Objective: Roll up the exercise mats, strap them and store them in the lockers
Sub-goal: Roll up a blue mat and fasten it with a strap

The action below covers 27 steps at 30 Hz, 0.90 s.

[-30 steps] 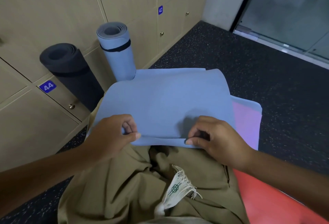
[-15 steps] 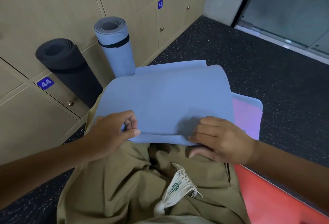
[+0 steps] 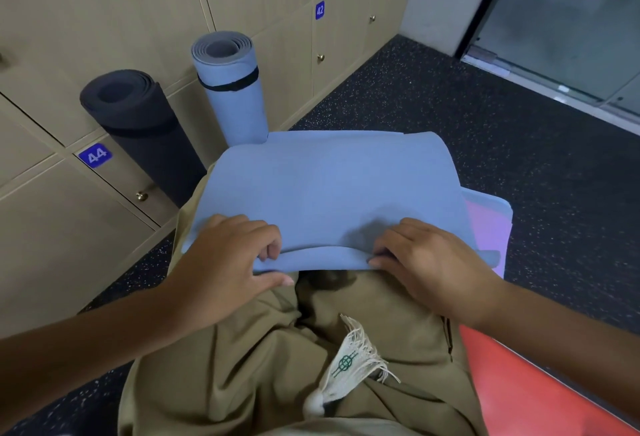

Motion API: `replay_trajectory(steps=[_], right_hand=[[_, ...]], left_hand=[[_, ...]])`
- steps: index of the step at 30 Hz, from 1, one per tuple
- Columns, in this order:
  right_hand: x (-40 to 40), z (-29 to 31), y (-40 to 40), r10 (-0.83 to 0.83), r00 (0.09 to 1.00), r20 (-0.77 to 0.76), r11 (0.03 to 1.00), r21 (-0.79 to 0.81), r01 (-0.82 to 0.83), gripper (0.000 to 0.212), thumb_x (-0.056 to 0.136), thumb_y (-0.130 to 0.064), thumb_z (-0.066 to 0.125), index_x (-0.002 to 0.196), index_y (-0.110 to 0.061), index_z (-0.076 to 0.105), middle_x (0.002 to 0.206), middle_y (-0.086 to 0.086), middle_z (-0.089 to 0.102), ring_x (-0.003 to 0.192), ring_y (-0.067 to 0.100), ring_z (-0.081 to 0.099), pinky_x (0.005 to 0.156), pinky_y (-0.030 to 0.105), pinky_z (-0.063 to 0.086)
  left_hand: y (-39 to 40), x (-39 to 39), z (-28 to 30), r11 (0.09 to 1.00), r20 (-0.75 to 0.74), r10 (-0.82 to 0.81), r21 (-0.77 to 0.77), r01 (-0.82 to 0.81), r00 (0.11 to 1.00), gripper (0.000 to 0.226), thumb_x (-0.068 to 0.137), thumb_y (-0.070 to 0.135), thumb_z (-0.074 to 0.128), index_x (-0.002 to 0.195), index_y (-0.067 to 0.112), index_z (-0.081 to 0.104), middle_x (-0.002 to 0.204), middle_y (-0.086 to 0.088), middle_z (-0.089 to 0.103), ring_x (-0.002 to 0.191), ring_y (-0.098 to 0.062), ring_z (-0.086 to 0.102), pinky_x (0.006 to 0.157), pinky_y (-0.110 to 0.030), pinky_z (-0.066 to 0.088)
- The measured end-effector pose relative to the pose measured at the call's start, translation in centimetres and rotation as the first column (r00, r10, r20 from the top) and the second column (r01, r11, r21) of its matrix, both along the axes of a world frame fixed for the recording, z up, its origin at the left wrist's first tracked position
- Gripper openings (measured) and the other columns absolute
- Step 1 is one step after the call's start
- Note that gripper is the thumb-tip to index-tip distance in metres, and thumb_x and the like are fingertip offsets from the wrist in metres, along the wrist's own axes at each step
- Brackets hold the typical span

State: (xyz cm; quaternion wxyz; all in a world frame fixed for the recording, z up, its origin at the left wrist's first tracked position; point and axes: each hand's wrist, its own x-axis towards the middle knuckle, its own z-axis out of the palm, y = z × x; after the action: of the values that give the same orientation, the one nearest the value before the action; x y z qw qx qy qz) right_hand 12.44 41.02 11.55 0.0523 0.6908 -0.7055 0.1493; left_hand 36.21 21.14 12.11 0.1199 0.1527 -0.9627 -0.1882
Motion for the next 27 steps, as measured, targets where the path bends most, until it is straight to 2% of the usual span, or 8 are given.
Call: replay_trajectory(steps=[4, 9, 12, 15, 18, 21, 23, 27], right_hand=[[-0.1, 0.2, 0.2, -0.074, 0.988, 0.133, 0.997, 0.032, 0.071, 0.028, 0.096, -0.041, 0.048, 0.086, -0.019, 0.062, 0.078, -0.007, 0.058, 0.076, 0.014, 0.052, 0.068, 0.024, 0.035], [-0.5, -0.2, 0.9, -0.090, 0.943, 0.322, 0.996, 0.047, 0.079, 0.025, 0.098, -0.041, 0.049, 0.094, -0.021, 0.063, 0.086, -0.016, 0.053, 0.082, 0.006, 0.052, 0.074, 0.012, 0.037], [-0.5, -0.4, 0.9, -0.103, 0.916, 0.387, 0.994, 0.078, 0.078, 0.024, 0.100, -0.043, 0.046, 0.096, -0.023, 0.059, 0.090, -0.016, 0.055, 0.085, 0.005, 0.052, 0.078, 0.013, 0.039], [-0.2, -0.8, 1.0, -0.105, 0.922, 0.374, 0.994, 0.069, 0.085, 0.024, 0.102, -0.041, 0.042, 0.098, -0.022, 0.056, 0.094, -0.011, 0.056, 0.088, 0.010, 0.053, 0.079, 0.025, 0.043], [0.1, -1.0, 1.2, -0.105, 0.938, 0.329, 0.994, 0.028, 0.101, 0.019, 0.103, -0.040, 0.043, 0.099, -0.023, 0.052, 0.094, -0.011, 0.055, 0.086, 0.012, 0.053, 0.075, 0.023, 0.041], [0.4, -1.1, 1.2, -0.120, 0.953, 0.278, 0.991, -0.018, 0.130, 0.023, 0.103, -0.042, 0.044, 0.100, -0.021, 0.054, 0.092, -0.008, 0.057, 0.083, 0.012, 0.054, 0.070, 0.018, 0.036], [0.4, -1.0, 1.1, -0.132, 0.957, 0.259, 0.989, -0.026, 0.143, 0.028, 0.100, -0.049, 0.044, 0.099, -0.023, 0.053, 0.090, -0.008, 0.058, 0.081, 0.010, 0.054, 0.066, 0.021, 0.039], [-0.1, -0.7, 0.7, -0.094, 0.967, 0.237, 0.995, -0.014, 0.100, 0.043, 0.088, -0.068, 0.052, 0.098, -0.027, 0.049, 0.088, -0.012, 0.055, 0.079, 0.006, 0.050, 0.062, 0.022, 0.035]], left_hand=[[0.6, -0.6, 0.1, 0.989, -0.004, -0.034, -0.147, 0.033, 0.999, 0.048, 0.060, 0.037, 0.097, 0.075, 0.019, 0.055, 0.069, 0.013, 0.051, 0.067, -0.019, 0.048, 0.065, -0.031, 0.033], [1.1, -1.0, 0.3, 0.956, 0.022, -0.062, -0.287, 0.066, 0.998, 0.043, 0.067, 0.031, 0.092, 0.074, 0.015, 0.054, 0.069, 0.004, 0.049, 0.069, -0.024, 0.047, 0.061, -0.032, 0.033], [0.9, -0.9, 0.4, 0.963, -0.011, -0.038, -0.266, 0.033, 0.999, 0.037, 0.074, 0.030, 0.089, 0.076, 0.014, 0.055, 0.070, 0.004, 0.051, 0.068, -0.024, 0.047, 0.059, -0.035, 0.037], [0.3, -1.1, 0.6, 0.968, -0.054, 0.006, -0.252, -0.019, 0.999, 0.027, 0.090, 0.039, 0.070, 0.080, 0.017, 0.057, 0.073, 0.007, 0.054, 0.072, -0.020, 0.045, 0.064, -0.035, 0.035], [0.0, -1.5, 0.4, 0.956, -0.029, -0.029, -0.292, 0.019, 0.999, 0.029, 0.095, 0.041, 0.046, 0.081, 0.017, 0.055, 0.074, 0.006, 0.052, 0.072, -0.019, 0.043, 0.065, -0.034, 0.025], [-0.5, -1.4, -0.1, 0.997, -0.053, -0.004, -0.073, 0.000, 0.999, 0.027, 0.097, 0.041, 0.045, 0.083, 0.019, 0.052, 0.077, 0.011, 0.050, 0.072, -0.014, 0.043, 0.067, -0.030, 0.029], [-1.0, -1.4, -0.3, 0.998, -0.046, 0.009, 0.065, -0.006, 0.999, 0.026, 0.097, 0.045, 0.045, 0.083, 0.024, 0.050, 0.076, 0.015, 0.050, 0.075, -0.013, 0.045, 0.071, -0.026, 0.036], [-1.8, -1.5, 0.0, 0.991, 0.048, 0.019, 0.134, -0.025, 0.999, 0.032, 0.094, 0.054, 0.040, 0.084, 0.027, 0.052, 0.073, 0.011, 0.055, 0.081, -0.013, 0.053, 0.072, -0.021, 0.039]])
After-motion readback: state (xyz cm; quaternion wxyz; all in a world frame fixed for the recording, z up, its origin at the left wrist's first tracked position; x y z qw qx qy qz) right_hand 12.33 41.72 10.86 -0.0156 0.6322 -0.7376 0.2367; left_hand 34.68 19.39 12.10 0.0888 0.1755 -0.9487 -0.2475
